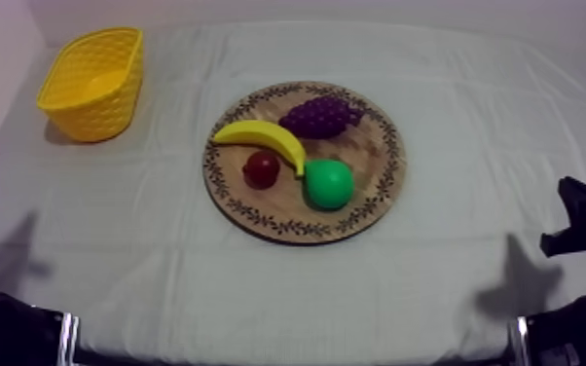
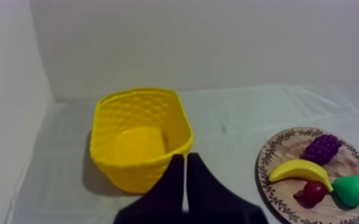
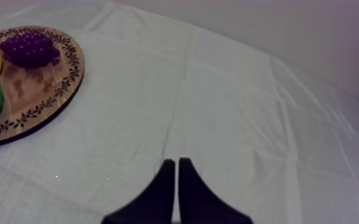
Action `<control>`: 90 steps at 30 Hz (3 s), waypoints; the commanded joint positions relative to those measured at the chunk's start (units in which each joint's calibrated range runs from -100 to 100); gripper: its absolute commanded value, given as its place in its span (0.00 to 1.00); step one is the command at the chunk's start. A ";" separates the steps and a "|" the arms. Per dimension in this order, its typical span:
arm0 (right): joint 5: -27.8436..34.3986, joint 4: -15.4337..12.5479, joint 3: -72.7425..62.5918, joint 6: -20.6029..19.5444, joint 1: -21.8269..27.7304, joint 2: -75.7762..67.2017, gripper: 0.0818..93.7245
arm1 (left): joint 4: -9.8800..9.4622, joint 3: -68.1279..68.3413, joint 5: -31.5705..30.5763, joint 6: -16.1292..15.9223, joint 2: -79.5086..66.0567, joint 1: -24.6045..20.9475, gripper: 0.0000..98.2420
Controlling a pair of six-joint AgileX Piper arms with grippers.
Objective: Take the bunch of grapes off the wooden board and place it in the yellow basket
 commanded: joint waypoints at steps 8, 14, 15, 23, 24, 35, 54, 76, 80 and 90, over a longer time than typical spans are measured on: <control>-0.03 0.00 0.04 -0.03 -0.02 -0.01 0.00 | 0.08 -24.33 9.80 -2.46 15.57 5.80 0.00; -0.03 0.00 0.04 -0.03 -0.02 -0.01 0.00 | 0.10 -30.45 13.31 -3.58 22.05 10.48 0.00; -0.03 0.00 0.04 -0.03 -0.02 -0.01 0.00 | 0.05 -30.92 13.53 -3.72 22.96 11.41 0.00; -0.03 0.00 0.04 -0.03 -0.02 -0.01 0.00 | -0.01 -32.43 14.03 -4.63 29.44 18.19 0.00; -0.03 0.00 0.04 -0.03 -0.02 -0.01 0.00 | 0.02 -32.44 14.05 -4.69 30.10 18.88 0.00; -0.03 0.00 0.04 -0.03 -0.02 -0.01 0.00 | -0.20 -34.21 10.14 -3.75 41.48 24.11 0.00; -0.03 0.00 0.04 -0.03 -0.02 -0.01 0.00 | 0.24 -54.01 10.29 -5.90 68.97 21.54 0.00; -0.03 0.00 0.04 -0.03 -0.02 -0.01 0.00 | 0.16 -85.05 27.89 -7.63 92.17 24.35 0.00; -0.03 0.00 0.04 -0.03 -0.02 -0.01 0.00 | 0.03 -90.31 32.03 -7.94 94.56 24.00 0.00; -0.03 0.00 0.04 -0.03 -0.02 -0.01 0.00 | -0.06 -91.42 34.38 -8.02 96.91 23.11 0.00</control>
